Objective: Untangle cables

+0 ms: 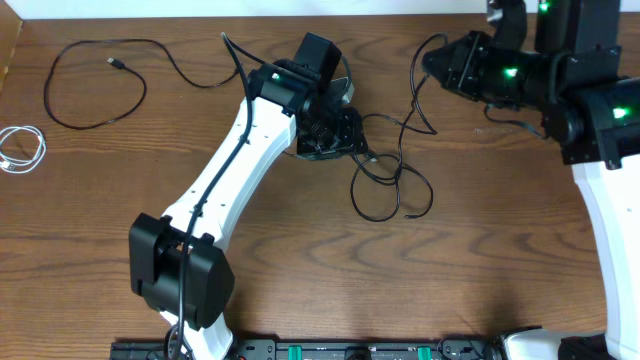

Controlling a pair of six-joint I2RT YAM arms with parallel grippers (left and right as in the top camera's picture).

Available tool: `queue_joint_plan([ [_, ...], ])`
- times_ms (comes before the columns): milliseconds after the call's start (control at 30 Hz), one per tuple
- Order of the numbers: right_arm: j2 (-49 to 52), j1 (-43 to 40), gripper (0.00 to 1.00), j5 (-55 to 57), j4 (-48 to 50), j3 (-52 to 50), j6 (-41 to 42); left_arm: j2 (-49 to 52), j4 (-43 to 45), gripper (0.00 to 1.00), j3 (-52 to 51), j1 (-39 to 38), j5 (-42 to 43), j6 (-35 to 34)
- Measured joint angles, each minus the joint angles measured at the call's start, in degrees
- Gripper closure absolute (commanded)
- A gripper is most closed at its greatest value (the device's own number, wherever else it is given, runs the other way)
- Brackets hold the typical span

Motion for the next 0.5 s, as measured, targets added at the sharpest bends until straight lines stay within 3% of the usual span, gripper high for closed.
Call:
queue_joint_plan([
  [200, -0.74, -0.61, 0.99, -1.68, 0.00, 0.00, 0.04, 0.70, 0.22, 0.51, 0.00, -0.02, -0.72, 0.02],
  [300, -0.74, -0.63, 0.98, -1.88, -0.02, 0.00, 0.02, 0.72, 0.17, 0.60, 0.00, -0.04, -1.29, 0.09],
  [500, -0.76, -2.29, 0.98, 1.38, -4.02, 0.00, -0.59, 0.72, -6.56, 0.64, 0.00, 0.17, -12.79, -1.38],
])
